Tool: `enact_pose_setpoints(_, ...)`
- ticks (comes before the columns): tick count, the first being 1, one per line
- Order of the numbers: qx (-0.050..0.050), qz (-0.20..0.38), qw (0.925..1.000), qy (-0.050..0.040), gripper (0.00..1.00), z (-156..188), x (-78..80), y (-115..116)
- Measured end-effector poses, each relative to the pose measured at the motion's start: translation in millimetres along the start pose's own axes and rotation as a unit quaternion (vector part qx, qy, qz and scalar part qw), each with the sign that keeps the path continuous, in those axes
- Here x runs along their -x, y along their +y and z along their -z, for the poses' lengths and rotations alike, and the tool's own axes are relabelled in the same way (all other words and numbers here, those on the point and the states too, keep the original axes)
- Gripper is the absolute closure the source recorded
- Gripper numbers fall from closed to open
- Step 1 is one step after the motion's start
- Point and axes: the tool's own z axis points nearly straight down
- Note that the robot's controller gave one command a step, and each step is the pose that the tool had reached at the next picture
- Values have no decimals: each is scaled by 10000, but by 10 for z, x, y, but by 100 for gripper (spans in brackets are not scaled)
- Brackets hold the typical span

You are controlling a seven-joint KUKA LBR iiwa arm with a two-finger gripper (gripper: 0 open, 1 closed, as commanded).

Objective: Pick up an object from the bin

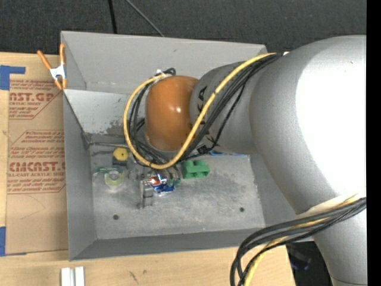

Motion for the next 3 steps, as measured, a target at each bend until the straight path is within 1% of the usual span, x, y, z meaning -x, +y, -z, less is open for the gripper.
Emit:
enact_pose_setpoints(1, 1, -240, 9997, -1, 0, -152, -140, -433)
enact_pose_setpoints(2, -5, 46, 10000, -26, 0, -143, -15, -1025)
enact_pose_setpoints(3, 8, 62, 10000, -27, 100, -139, -15, -986)
